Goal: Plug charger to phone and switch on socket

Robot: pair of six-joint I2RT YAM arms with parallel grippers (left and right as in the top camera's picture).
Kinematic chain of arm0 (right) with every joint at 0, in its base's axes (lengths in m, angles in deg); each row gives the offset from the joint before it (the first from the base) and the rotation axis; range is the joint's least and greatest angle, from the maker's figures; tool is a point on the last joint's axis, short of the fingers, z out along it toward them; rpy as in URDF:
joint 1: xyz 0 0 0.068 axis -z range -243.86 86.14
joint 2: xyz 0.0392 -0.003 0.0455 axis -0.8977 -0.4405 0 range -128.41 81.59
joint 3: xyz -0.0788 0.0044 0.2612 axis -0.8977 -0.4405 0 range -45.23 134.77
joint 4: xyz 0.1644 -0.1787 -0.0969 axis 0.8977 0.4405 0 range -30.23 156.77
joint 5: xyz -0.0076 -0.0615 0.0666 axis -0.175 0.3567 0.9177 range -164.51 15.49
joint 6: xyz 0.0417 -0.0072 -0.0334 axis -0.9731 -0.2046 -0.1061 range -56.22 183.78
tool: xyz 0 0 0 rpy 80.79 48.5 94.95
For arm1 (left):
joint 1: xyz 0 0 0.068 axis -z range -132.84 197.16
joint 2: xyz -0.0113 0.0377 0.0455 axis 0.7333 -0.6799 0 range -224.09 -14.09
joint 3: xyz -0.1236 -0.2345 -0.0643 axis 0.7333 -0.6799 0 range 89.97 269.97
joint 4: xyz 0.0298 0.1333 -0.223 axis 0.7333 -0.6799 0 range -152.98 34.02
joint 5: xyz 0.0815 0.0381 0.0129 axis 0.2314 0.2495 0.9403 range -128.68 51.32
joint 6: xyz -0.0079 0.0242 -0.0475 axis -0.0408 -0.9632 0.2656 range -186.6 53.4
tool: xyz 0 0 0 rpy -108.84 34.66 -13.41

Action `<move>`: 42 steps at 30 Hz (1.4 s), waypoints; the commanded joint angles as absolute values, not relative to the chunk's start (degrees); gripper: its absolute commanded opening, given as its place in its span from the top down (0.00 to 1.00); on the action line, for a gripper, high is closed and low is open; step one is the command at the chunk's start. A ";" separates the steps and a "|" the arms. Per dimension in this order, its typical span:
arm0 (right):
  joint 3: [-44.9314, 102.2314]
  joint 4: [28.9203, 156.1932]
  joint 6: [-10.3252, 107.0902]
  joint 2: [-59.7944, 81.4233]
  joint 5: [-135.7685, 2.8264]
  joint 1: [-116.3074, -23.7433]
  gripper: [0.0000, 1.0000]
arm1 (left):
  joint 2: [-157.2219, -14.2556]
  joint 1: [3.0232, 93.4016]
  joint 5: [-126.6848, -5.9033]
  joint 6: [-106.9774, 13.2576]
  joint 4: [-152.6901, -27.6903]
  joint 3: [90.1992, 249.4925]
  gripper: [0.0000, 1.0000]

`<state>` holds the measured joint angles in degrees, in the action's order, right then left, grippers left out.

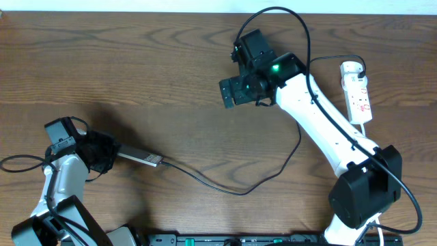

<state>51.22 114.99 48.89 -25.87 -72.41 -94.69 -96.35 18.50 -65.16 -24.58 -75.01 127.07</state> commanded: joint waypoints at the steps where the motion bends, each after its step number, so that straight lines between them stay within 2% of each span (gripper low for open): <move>1: 51.85 115.15 47.92 -24.89 -74.61 -95.59 0.01 | -96.85 18.63 -64.52 -23.88 -75.01 127.03 0.93; 14: 51.85 115.23 47.95 -24.89 -74.61 -95.57 0.01 | -105.86 18.63 -64.55 -23.90 -74.79 126.77 0.93; 19: 51.85 115.26 47.95 -24.89 -74.61 -95.57 0.01 | -106.71 18.63 -64.57 -23.90 -74.79 126.77 0.78; 25: 51.85 115.23 48.01 -24.91 -74.61 -95.57 0.01 | -106.71 18.63 -64.57 -23.92 -75.01 126.77 0.76; 31: 51.85 115.23 48.19 -24.91 -74.61 -95.57 0.01 | -106.71 18.63 -64.57 -24.80 -75.32 126.77 0.58; 42: 51.85 115.28 48.21 -24.91 -74.61 -95.57 0.01 | -106.69 18.63 -64.65 -25.47 -75.27 126.79 0.57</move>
<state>51.22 115.23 48.86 -25.87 -74.11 -95.43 -104.20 18.50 -69.64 -24.64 -74.03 128.91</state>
